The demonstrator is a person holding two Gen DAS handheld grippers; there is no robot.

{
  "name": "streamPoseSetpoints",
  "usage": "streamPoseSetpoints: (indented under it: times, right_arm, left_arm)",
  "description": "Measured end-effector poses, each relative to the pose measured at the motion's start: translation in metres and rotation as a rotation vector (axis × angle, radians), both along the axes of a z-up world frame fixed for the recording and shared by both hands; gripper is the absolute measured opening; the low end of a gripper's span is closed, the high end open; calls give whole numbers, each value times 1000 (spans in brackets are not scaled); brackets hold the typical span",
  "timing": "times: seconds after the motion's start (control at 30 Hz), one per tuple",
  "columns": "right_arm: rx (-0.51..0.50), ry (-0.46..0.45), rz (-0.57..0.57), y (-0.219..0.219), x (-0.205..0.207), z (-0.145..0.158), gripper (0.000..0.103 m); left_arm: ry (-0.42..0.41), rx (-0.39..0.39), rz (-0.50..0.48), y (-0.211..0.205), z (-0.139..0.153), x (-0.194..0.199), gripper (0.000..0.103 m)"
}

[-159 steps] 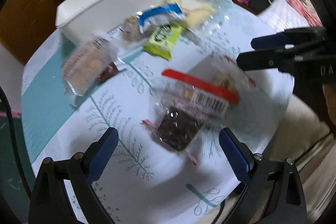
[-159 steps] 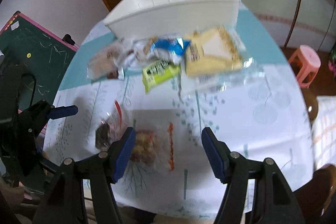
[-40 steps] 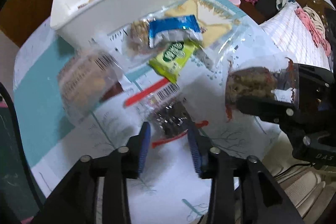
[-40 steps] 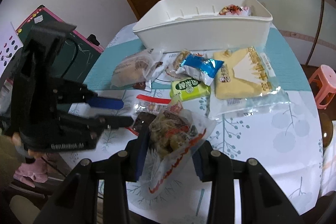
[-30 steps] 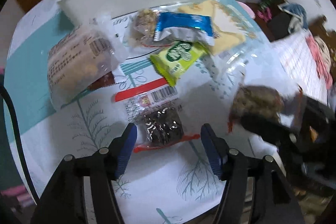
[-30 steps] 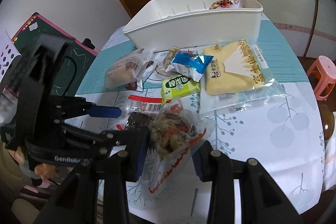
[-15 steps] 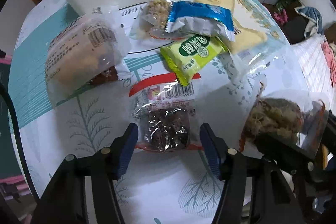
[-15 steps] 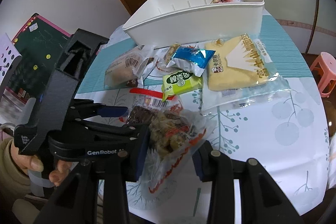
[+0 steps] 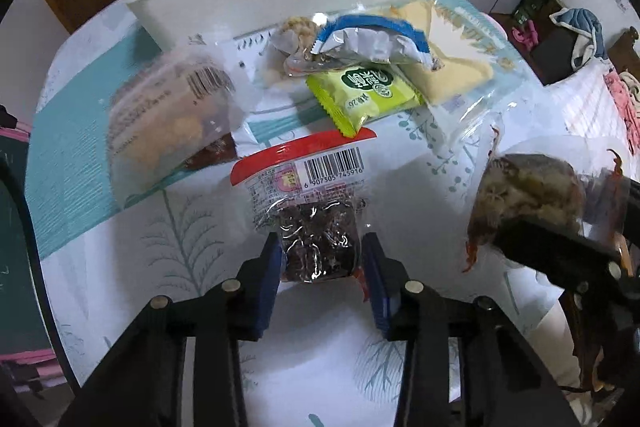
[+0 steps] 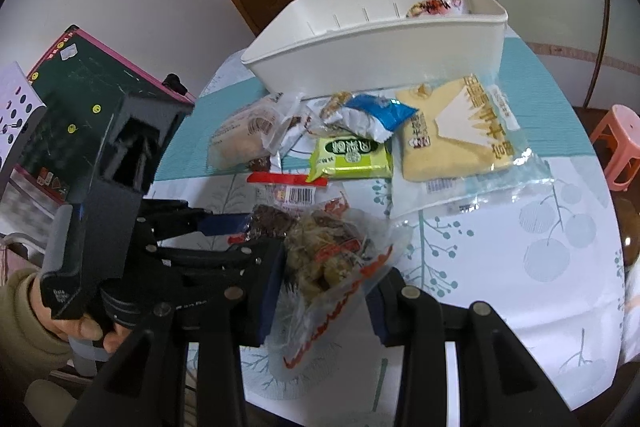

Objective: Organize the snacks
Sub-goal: 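Lift both packs over the white tray and open both tools to drop them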

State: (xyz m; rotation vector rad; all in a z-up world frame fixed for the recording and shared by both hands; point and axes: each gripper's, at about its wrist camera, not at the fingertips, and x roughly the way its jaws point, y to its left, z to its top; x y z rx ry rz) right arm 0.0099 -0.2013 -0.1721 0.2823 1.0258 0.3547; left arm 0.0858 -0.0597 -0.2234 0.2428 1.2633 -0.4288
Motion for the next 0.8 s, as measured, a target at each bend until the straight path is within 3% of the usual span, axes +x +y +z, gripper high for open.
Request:
streamPoseSetpoints:
  times: [0.13, 0.27, 0.5, 0.67, 0.8]
  right_arm:
    - [-1, -24, 7, 1, 0, 13, 38]
    - [-1, -69, 20, 0, 7, 36, 38]
    - [-68, -244, -10, -11, 44, 110, 38]
    - [-99, -361, -76, -25, 86, 162, 38]
    - [-95, -388, -114, -33, 124, 180, 38]
  left_arm:
    - [-73, -31, -9, 7, 36, 2, 37]
    - [-188, -58, -13, 16, 93, 16, 37]
    - [-400, -70, -7, 13, 192, 57, 37]
    - [-482, -56, 7, 4, 228, 89, 38]
    - [-513, -50, 37, -3, 237, 125, 38]
